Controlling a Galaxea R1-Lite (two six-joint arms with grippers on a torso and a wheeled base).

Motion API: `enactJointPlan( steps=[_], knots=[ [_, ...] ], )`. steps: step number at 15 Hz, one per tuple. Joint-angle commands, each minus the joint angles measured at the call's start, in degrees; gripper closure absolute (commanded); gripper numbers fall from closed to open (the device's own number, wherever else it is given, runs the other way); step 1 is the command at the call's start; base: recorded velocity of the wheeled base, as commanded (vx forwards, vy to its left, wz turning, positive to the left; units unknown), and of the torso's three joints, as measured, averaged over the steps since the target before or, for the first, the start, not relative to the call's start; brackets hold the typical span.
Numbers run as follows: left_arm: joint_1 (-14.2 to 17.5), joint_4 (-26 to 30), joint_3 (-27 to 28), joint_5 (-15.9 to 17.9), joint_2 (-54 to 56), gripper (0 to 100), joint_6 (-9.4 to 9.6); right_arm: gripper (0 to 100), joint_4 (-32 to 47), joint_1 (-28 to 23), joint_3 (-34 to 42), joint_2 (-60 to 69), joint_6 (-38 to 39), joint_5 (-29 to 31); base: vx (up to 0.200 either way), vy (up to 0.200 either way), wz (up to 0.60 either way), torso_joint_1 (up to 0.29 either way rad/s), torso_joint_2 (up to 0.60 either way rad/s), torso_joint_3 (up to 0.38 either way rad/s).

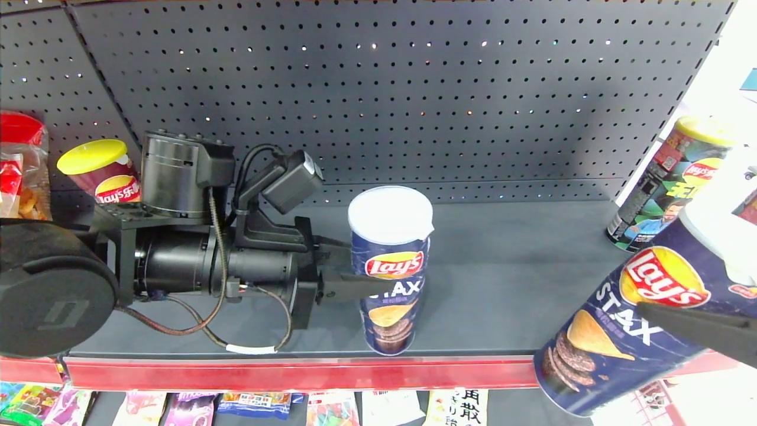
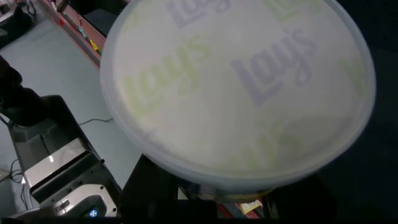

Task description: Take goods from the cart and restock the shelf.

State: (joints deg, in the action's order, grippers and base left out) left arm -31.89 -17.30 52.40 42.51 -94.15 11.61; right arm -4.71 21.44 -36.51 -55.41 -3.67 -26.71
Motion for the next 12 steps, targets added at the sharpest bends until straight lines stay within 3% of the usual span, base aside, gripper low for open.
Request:
enactJointPlan(
  steps=[1, 6, 12],
  knots=[
    [0.0, -0.4, 0.0, -0.5, 0.3, 0, 0.08, 100, -0.1, 0.1, -3.3, -4.1, -0.2, 0.1, 0.0, 0.0, 0.0, 0.0, 0.0, 0.0],
    [0.9, -0.4, -4.6, -2.0, 3.1, 0, -0.09, 100, -1.0, 0.2, -10.5, -15.0, -3.4, -0.1, 0.0, 0.0, 0.0, 0.0, 0.0, 0.0],
    [6.4, -0.4, -12.9, -2.0, 9.9, 0, 0.0, 100, -6.1, 1.7, -22.4, -30.8, -4.6, 0.3, 0.0, 0.0, 0.0, 0.0, 0.0, 0.0]
  ],
)
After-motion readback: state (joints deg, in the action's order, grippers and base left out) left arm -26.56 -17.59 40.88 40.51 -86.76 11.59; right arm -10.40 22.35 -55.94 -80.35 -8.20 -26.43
